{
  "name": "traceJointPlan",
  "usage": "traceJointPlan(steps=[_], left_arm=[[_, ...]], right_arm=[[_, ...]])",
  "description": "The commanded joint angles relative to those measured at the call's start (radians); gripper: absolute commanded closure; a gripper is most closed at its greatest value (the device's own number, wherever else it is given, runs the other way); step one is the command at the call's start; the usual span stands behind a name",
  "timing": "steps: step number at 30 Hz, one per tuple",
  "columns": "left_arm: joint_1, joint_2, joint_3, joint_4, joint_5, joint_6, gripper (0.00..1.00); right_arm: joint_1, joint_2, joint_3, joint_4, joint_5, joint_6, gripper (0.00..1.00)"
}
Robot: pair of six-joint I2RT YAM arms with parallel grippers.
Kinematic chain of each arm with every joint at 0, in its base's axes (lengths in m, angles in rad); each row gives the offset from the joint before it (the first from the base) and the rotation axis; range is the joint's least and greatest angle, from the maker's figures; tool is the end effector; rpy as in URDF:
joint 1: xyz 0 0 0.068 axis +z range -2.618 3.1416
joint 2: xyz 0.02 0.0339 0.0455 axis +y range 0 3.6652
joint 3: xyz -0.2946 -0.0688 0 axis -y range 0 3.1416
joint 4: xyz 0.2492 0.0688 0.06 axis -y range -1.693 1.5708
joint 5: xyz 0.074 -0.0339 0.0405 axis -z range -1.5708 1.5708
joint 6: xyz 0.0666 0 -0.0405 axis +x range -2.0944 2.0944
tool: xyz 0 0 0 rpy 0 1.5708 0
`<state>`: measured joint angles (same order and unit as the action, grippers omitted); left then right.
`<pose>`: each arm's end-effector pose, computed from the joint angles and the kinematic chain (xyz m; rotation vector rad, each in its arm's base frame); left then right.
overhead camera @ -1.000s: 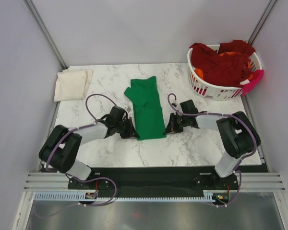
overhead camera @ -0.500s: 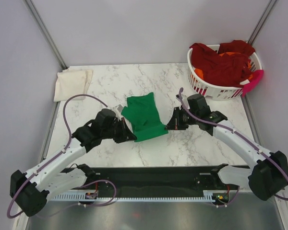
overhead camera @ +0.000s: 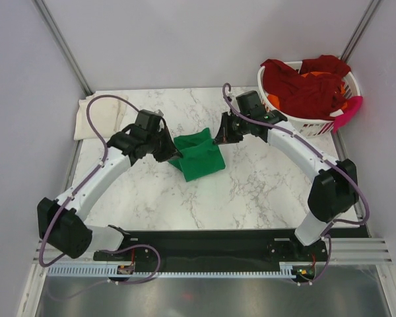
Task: Fold and stack the t-shirts
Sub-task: Fold the tshirt
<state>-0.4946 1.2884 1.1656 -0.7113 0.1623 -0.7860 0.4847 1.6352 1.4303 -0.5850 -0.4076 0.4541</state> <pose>0.2470 -0.1454 0.3220 -0.2900 2.5261 -0.7518 0.3330 0.2052 0.3195 -0.2477 2.4650 0.9146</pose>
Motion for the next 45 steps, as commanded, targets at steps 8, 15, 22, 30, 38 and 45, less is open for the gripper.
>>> traceJointPlan(steps=[8, 15, 22, 30, 38, 45], left_arm=[[0.117, 0.279, 0.226, -0.010, 0.049, 0.140, 0.98], [0.169, 0.477, 0.359, -0.010, 0.048, 0.186, 0.98], [0.266, 0.772, 0.548, -0.013, 0.109, 0.194, 0.91], [0.361, 1.034, 0.865, -0.116, 0.174, 0.146, 0.72], [0.360, 0.807, 0.749, -0.114, -0.067, 0.126, 0.56], [0.223, 0.770, 0.784, -0.017, 0.063, 0.286, 0.59]], right_arm=[[-0.031, 0.274, 0.291, -0.022, -0.034, -0.020, 1.00], [-0.067, 0.467, 0.458, -0.029, -0.065, -0.002, 0.97], [-0.106, 0.678, 0.671, -0.032, -0.103, 0.017, 0.29], [-0.152, 0.659, 0.780, -0.029, -0.103, 0.003, 0.12], [-0.153, 0.381, 0.358, 0.081, -0.107, -0.042, 0.12], [-0.127, 0.229, -0.053, 0.355, -0.286, 0.054, 0.81]])
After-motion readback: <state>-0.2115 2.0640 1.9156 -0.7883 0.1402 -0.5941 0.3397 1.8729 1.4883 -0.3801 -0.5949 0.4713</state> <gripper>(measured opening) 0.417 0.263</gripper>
